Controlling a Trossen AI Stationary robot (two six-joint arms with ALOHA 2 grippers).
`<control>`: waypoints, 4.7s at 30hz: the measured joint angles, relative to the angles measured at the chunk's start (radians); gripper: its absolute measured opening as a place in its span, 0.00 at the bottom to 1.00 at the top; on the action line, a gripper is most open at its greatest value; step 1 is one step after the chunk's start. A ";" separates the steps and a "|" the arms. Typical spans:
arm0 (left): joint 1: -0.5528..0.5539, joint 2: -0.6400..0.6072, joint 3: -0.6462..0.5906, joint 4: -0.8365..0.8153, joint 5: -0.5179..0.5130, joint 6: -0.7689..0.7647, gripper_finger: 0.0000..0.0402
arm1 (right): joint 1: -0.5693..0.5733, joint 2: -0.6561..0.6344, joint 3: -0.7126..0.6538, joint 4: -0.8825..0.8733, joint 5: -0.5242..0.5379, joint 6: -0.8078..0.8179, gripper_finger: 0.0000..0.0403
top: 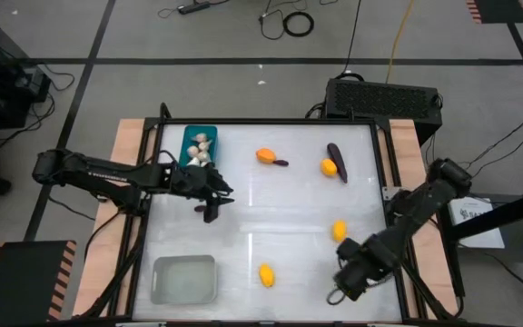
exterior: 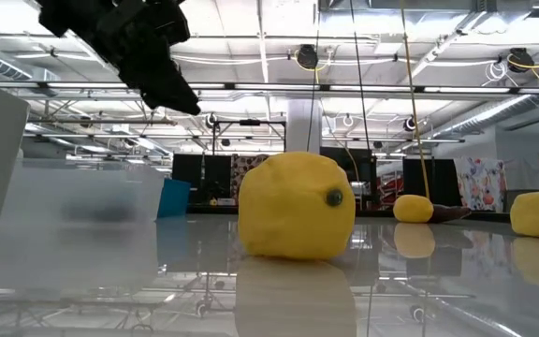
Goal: Sort produce into baskets
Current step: Put the eggplant into the transparent bin
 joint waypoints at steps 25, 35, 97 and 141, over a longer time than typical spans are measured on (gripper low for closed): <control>-0.100 -0.024 0.001 0.026 -0.135 -0.002 0.40 | 0.208 -0.001 -0.346 0.376 0.180 0.202 0.50; -0.100 -0.024 0.001 0.024 -0.170 -0.001 0.40 | 0.207 -0.001 -0.460 0.569 0.209 0.213 0.50; -0.100 -0.032 0.003 -0.343 -0.827 -0.014 0.40 | -0.629 0.285 -0.271 1.931 0.387 -1.120 0.03; -0.103 -0.031 0.001 -0.443 -0.926 -0.052 0.40 | -0.744 0.428 0.323 0.969 0.262 -1.434 0.34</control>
